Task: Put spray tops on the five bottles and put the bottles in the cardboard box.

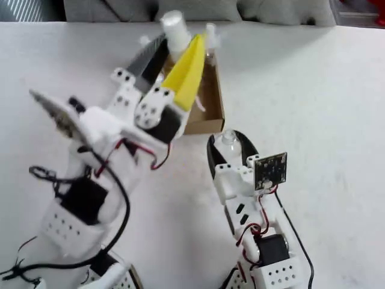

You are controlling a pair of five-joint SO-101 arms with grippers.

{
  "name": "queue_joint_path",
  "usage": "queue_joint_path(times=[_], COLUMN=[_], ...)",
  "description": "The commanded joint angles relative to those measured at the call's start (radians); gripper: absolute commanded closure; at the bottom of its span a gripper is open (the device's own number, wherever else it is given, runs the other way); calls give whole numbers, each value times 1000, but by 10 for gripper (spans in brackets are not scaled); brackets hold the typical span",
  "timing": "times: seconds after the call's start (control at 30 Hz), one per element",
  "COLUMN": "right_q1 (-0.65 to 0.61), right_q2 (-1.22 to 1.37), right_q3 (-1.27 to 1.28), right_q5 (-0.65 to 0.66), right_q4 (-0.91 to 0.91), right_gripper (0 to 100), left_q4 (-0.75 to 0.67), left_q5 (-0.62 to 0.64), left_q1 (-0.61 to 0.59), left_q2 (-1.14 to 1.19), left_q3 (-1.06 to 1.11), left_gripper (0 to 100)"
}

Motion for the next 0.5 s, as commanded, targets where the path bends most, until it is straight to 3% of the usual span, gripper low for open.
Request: queue_joint_path(times=[0.0,0.13,0.3,0.47], right_q1=[-10,-12,-10,-7], right_q2=[-10,-10,-10,-10], right_q3=[9,9,9,9], right_q5=[12,12,12,12], right_q4=[4,4,4,4], right_gripper=[983,983,983,983], left_q4=[-34,-34,-44,-222], left_q5=[-5,-9,-28,-86], left_q1=[105,183,176,171], left_q2=[99,131,173,182], left_q3=[-114,-112,-87,46], left_gripper=[976,976,976,976])
